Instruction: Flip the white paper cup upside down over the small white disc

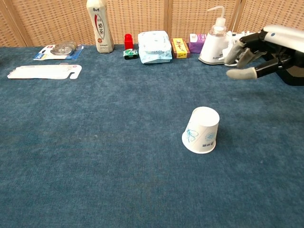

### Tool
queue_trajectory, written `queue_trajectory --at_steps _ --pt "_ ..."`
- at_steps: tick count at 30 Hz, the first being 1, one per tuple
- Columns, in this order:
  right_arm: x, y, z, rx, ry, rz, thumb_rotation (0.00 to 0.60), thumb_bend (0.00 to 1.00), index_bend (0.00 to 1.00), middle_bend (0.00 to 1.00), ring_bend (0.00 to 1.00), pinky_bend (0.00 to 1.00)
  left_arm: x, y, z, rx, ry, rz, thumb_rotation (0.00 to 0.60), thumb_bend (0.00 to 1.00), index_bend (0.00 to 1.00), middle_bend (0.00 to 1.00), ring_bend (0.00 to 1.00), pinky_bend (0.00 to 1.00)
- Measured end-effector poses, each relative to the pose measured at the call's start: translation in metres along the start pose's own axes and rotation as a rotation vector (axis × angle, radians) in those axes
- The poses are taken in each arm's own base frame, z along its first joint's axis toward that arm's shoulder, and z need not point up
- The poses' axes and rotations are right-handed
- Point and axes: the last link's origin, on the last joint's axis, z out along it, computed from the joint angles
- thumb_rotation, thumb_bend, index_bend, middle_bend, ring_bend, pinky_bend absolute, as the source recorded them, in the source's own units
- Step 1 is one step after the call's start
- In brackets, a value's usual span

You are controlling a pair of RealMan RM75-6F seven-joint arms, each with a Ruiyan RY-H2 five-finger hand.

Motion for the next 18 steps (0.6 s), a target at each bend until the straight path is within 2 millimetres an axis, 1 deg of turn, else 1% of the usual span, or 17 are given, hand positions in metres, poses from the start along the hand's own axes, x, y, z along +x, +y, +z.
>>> queue_trajectory --at_steps 6,10,14,18 --pt "0.011 0.016 0.001 -0.07 0.075 -0.103 0.408 0.29 0.39 0.34 0.36 0.25 -0.002 -0.001 0.002 0.009 -0.006 -0.002 0.6 0.25 0.36 0.32 0.22 0.24" --pt "0.019 0.031 -0.004 -0.126 0.139 -0.226 0.408 0.29 0.39 0.34 0.36 0.25 -0.005 0.001 0.002 0.004 -0.011 -0.008 0.6 0.25 0.36 0.32 0.22 0.24" --pt "0.027 0.043 -0.014 -0.174 0.205 -0.325 0.407 0.29 0.39 0.34 0.35 0.23 -0.009 0.002 0.0 0.001 -0.013 -0.016 0.6 0.25 0.35 0.32 0.22 0.24" --pt "0.029 0.052 -0.029 -0.218 0.214 -0.373 0.408 0.29 0.39 0.33 0.33 0.22 -0.01 0.004 -0.002 -0.007 0.017 -0.032 0.6 0.25 0.35 0.32 0.22 0.24"
